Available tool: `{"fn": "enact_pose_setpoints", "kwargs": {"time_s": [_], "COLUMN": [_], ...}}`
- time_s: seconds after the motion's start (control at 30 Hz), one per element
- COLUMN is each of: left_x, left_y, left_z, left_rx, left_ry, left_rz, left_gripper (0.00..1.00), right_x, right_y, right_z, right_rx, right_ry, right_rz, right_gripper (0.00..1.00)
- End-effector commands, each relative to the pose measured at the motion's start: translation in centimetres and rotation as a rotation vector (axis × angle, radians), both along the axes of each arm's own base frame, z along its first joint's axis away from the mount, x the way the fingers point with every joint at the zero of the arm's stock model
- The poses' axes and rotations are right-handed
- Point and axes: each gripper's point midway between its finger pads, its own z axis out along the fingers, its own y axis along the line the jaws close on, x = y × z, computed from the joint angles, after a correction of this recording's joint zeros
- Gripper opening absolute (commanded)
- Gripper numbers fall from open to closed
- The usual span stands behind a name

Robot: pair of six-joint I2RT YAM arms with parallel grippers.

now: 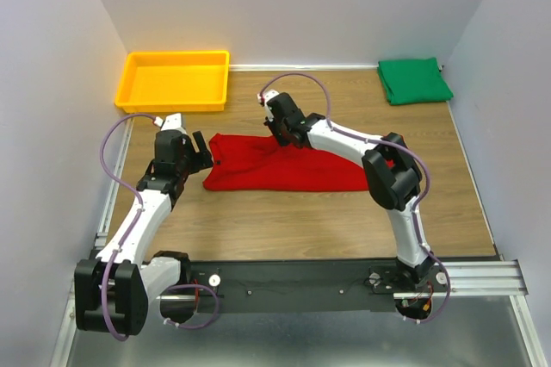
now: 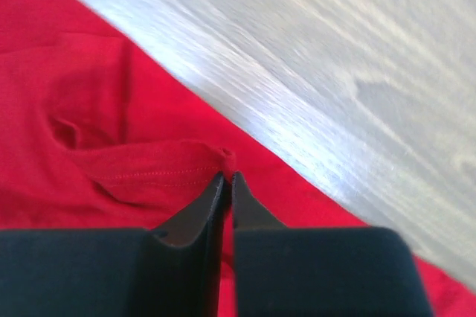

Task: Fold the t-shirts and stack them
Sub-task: Fold the tshirt

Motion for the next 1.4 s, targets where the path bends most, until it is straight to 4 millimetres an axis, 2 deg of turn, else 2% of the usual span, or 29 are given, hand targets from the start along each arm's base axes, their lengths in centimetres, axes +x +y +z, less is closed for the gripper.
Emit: {"fn": "enact_pose_setpoints", "kwargs": {"time_s": [0.0, 0.1, 0.2, 0.23, 0.37, 0.4, 0.43, 0.53, 0.63, 0.67, 0.7, 0.8, 0.83, 1.0, 1.17, 1.27, 1.37], "left_x": [0.2, 0.1, 0.1, 0.2, 0.2, 0.3, 0.3, 0.2, 0.2, 0.2, 0.2, 0.3, 0.2, 0.3, 0.3, 0.3, 0.3], "left_y": [-0.3, -0.4, -0.4, -0.3, -0.4, -0.3, -0.3, -0.3, -0.4, -0.4, -0.3, -0.4, -0.4, -0.4, -0.3, -0.4, -0.3], "left_z": [-0.1, -0.5, -0.7, -0.7, -0.8, -0.7, -0.8, -0.8, -0.7, -0.8, -0.7, -0.8, -0.9, -0.9, -0.9, -1.0, -0.9], "left_rx": [0.000, -0.001, 0.002, 0.000, 0.002, 0.001, 0.002, 0.001, 0.002, 0.002, 0.002, 0.003, 0.003, 0.004, 0.006, 0.005, 0.006], "left_ry": [0.001, 0.013, 0.019, 0.021, 0.024, 0.022, 0.025, 0.027, 0.022, 0.025, 0.023, 0.027, 0.030, 0.031, 0.029, 0.032, 0.031], "left_rz": [-0.028, -0.032, -0.032, -0.029, -0.032, -0.029, -0.030, -0.031, -0.032, -0.032, -0.032, -0.034, -0.034, -0.035, -0.033, -0.033, -0.033], "left_gripper": [0.83, 0.83, 0.83, 0.83, 0.83, 0.83, 0.83, 0.83, 0.83, 0.83, 0.83, 0.83, 0.83, 0.83, 0.83, 0.83, 0.83], "right_x": [-0.2, -0.3, -0.6, -0.7, -1.5, -1.5, -2.4, -3.3, -4.0, -3.5, -3.5, -2.8, -2.7, -1.9, -1.5, -1.1, -0.7], "right_y": [-0.9, -1.4, -0.8, -0.4, 1.3, 1.6, 3.1, 5.4, 6.9, 7.5, 7.8, 8.4, 8.5, 9.0, 9.1, 8.9, 8.7], "right_z": [-2.7, -2.8, -1.1, 0.7, 5.3, 5.8, 6.5, 7.1, 5.3, 6.0, 4.5, 3.8, 2.5, 1.0, -1.6, -2.4, -2.6], "right_rx": [0.088, 0.100, 0.130, 0.158, 0.238, 0.245, 0.282, 0.301, 0.264, 0.273, 0.253, 0.227, 0.208, 0.181, 0.146, 0.126, 0.108], "right_ry": [0.099, 0.114, 0.106, 0.088, 0.058, 0.053, 0.074, 0.083, 0.119, 0.106, 0.127, 0.107, 0.119, 0.118, 0.138, 0.133, 0.118], "right_rz": [-0.100, -0.129, -0.086, -0.068, 0.026, 0.041, 0.111, 0.193, 0.239, 0.242, 0.241, 0.267, 0.263, 0.264, 0.266, 0.249, 0.237], "right_gripper": [0.22, 0.36, 0.47, 0.50, 0.56, 0.56, 0.56, 0.56, 0.56, 0.56, 0.56, 0.56, 0.56, 0.53, 0.49, 0.46, 0.37]}}
